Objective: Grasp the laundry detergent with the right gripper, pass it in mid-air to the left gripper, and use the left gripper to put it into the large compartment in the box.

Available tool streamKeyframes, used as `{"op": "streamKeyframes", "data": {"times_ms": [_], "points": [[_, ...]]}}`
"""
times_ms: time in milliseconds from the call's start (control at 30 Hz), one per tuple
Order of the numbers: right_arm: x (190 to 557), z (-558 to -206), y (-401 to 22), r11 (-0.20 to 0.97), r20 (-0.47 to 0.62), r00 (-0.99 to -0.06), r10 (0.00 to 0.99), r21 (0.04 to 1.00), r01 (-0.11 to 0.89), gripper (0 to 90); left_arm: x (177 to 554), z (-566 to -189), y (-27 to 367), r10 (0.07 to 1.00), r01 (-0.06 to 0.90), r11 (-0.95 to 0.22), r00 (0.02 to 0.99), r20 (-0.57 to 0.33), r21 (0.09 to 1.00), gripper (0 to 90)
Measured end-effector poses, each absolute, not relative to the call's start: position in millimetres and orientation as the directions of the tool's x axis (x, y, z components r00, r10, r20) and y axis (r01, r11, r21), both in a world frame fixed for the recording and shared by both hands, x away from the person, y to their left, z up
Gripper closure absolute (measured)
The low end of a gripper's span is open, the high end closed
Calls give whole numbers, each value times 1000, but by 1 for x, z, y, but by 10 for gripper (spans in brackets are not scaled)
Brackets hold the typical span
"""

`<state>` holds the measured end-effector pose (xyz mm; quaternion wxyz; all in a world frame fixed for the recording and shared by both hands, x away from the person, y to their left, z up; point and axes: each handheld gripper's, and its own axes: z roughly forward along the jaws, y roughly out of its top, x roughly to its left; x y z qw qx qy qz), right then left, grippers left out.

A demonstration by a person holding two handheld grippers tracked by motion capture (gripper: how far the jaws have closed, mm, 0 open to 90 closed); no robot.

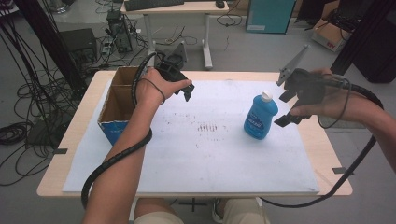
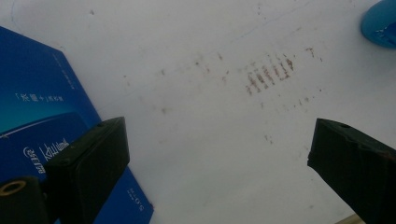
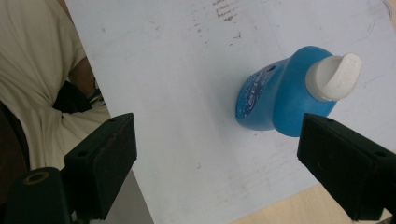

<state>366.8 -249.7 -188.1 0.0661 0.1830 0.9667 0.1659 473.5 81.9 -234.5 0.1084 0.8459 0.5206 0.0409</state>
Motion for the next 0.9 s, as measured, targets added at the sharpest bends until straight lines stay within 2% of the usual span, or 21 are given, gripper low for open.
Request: {"op": "streamKeyframes", "data": {"times_ms": [633, 900], "points": [[359, -193, -261, 853, -73, -897, 435, 351, 385, 117, 472, -239, 87, 891, 874, -431, 452, -48, 226, 54], [356, -209, -286, 801, -60, -857, 511, 393, 451, 107, 472, -243, 84, 887, 870, -438, 459, -51, 226, 54]]}}
